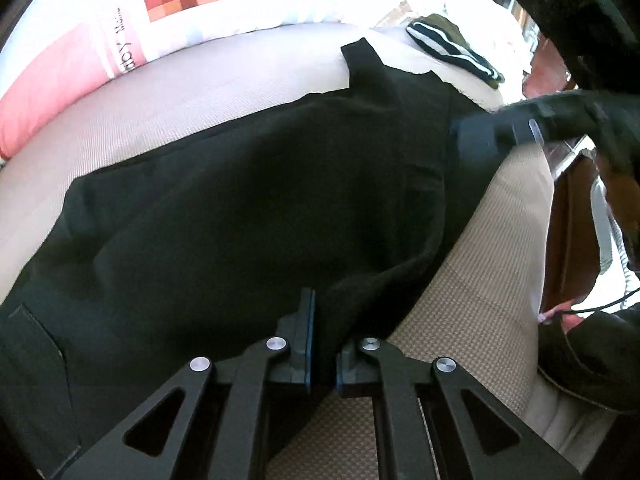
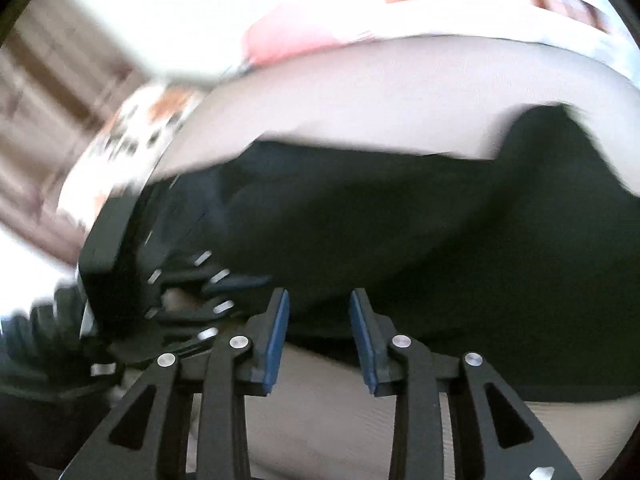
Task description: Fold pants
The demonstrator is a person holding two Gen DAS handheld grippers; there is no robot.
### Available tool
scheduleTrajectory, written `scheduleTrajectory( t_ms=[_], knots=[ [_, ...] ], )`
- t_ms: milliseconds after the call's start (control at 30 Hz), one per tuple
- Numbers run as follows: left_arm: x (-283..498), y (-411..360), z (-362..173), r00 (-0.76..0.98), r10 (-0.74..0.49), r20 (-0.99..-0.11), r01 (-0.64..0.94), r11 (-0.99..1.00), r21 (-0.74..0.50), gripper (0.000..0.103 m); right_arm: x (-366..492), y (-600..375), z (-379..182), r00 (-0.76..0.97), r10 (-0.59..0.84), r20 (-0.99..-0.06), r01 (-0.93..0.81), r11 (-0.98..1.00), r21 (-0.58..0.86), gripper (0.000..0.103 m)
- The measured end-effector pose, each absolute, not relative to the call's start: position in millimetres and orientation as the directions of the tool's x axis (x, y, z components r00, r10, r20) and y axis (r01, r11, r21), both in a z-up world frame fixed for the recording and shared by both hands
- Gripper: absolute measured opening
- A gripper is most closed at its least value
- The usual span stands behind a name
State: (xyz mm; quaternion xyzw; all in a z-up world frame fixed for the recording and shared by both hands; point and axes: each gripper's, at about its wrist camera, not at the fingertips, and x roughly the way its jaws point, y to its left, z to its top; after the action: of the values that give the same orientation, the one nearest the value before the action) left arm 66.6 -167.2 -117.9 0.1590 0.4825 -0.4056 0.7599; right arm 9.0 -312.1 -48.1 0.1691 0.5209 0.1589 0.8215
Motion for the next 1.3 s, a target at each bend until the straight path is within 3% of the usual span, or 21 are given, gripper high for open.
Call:
scheduleTrajectory(
  t_ms=[267, 667, 733, 767, 800, 1067, 1200, 1300],
  knots=[
    [69.7, -150.6, -117.1, 0.178, -0.496, -0.850, 0.717, 0.657, -0.233, 0.008, -7.8, -466.0, -97.5, 0.502, 0.307, -0.809, 0.377, 0.764, 0.524, 0.032],
    [71.3, -148.3, -117.0, 0.165, -0.490, -0.856, 0.690, 0.678, -0.255, 0.008, 4.7, -542.3, -126.9, 0.657, 0.281, -0.699, 0.486, 0.551, 0.678, 0.029],
    [71.5, -147.9, -116.9, 0.165, -0.488, -0.857, 0.689, 0.679, -0.254, 0.008, 9.8, -552.5, -128.4, 0.665, 0.277, -0.693, 0.497, 0.529, 0.688, 0.024],
    [71.7, -148.4, -116.8, 0.165, -0.486, -0.858, 0.691, 0.678, -0.251, 0.008, 13.5, -553.2, -125.9, 0.656, 0.263, -0.707, 0.503, 0.546, 0.670, 0.009],
    [71.6, -148.3, -116.7, 0.166, -0.486, -0.858, 0.691, 0.678, -0.250, 0.008, 14.7, -553.5, -122.2, 0.651, 0.252, -0.716, 0.499, 0.569, 0.653, 0.006],
    [64.0, -158.3, -113.6, 0.201, -0.455, -0.867, 0.723, 0.666, -0.183, 0.008, -43.7, -536.0, -35.1, 0.691, 0.012, -0.723, 0.478, 0.742, 0.470, 0.004],
    [59.3, -167.5, -114.8, 0.220, -0.433, -0.874, 0.759, 0.639, -0.126, 0.009, -84.4, -530.5, -63.8, 0.569, -0.075, -0.819, 0.587, 0.734, 0.341, 0.003],
    [56.3, -170.3, -115.5, 0.233, -0.421, -0.877, 0.788, 0.610, -0.083, 0.010, -110.4, -529.8, -98.7, 0.509, -0.075, -0.857, 0.643, 0.695, 0.322, 0.003]
  ],
)
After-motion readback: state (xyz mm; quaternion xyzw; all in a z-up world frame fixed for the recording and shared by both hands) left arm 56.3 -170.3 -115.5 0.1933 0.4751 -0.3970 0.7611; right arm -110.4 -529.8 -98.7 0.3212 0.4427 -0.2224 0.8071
